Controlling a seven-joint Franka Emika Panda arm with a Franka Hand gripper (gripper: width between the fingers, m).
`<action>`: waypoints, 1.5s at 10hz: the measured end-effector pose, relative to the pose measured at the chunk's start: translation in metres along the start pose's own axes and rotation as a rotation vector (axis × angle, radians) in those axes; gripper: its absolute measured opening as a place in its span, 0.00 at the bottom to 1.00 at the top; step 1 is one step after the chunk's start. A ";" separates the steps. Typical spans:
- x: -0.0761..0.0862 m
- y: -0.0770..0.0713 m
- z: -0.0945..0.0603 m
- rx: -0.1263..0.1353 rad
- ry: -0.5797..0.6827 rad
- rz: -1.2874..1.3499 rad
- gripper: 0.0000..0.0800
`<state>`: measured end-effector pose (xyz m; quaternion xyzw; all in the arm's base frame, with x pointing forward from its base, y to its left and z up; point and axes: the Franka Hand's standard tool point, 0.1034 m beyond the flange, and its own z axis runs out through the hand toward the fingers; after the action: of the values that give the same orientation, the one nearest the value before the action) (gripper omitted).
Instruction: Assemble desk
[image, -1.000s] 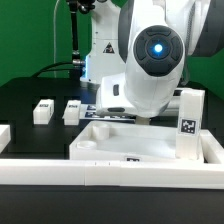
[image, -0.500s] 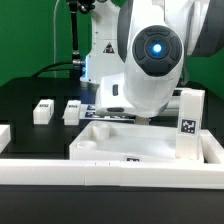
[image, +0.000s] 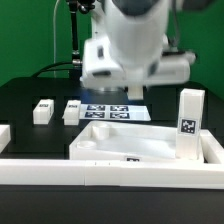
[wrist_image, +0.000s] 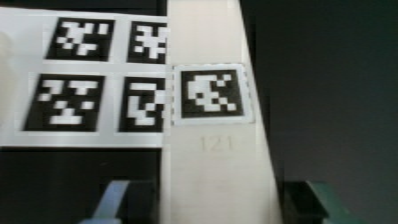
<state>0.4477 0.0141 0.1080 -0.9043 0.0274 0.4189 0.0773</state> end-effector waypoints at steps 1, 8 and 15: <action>0.004 0.004 -0.010 0.004 0.043 0.003 0.36; -0.003 0.030 -0.115 0.038 0.453 -0.041 0.36; 0.022 0.041 -0.167 0.014 0.960 -0.033 0.36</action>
Offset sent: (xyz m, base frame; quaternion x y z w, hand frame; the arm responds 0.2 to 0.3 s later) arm 0.0000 0.0000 0.0000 0.0000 0.1938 0.0000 0.9810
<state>0.5829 -0.0527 0.1926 -0.9953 0.0486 -0.0476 0.0687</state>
